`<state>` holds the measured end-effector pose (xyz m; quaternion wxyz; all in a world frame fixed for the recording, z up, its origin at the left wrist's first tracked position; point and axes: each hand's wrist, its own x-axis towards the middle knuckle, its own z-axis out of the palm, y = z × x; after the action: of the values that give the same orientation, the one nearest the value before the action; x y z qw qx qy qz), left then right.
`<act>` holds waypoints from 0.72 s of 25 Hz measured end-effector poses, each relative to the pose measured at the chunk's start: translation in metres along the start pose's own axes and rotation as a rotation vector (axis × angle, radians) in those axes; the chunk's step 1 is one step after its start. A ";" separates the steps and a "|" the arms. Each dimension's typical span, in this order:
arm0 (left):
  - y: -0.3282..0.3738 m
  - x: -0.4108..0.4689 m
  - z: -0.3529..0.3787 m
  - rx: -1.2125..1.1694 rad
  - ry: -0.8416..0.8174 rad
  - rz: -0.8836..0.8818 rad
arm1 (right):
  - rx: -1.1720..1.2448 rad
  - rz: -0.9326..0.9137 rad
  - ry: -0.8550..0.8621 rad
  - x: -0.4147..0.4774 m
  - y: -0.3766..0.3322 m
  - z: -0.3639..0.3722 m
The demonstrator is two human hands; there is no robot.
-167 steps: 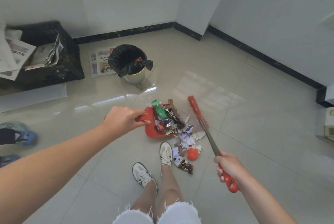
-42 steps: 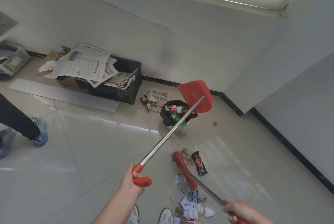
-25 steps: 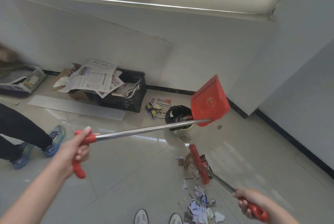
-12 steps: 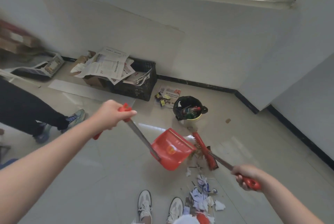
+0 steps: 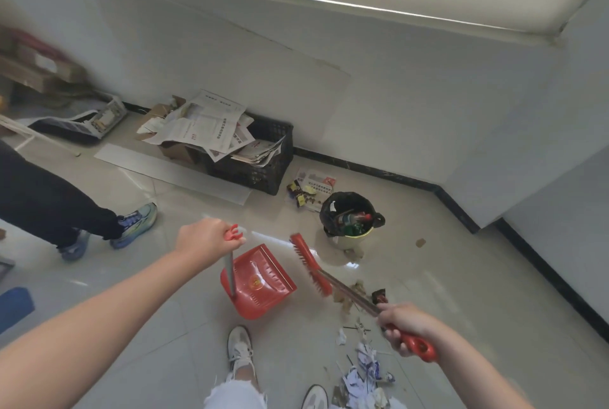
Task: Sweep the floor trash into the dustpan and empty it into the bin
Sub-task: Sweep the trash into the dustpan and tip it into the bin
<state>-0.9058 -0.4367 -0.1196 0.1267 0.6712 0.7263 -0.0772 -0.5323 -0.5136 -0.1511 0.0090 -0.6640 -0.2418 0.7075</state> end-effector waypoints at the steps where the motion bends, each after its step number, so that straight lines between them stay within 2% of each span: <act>1: -0.007 0.009 -0.001 -0.001 -0.001 -0.016 | 0.011 -0.012 0.011 0.007 -0.015 0.009; 10: -0.053 0.142 -0.002 -0.102 -0.048 0.052 | 0.041 -0.081 0.222 0.091 -0.186 0.083; 14: -0.066 0.193 -0.001 -0.135 -0.050 0.092 | -0.029 -0.092 0.301 0.128 -0.258 0.087; 18: -0.064 0.236 -0.006 -0.129 -0.063 0.094 | -0.060 -0.033 0.254 0.155 -0.332 0.061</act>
<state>-0.9857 -0.2149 -0.1852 0.1960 0.6921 0.6932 -0.0457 -0.7108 -0.1890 -0.1788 0.0313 -0.7443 -0.2707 0.6097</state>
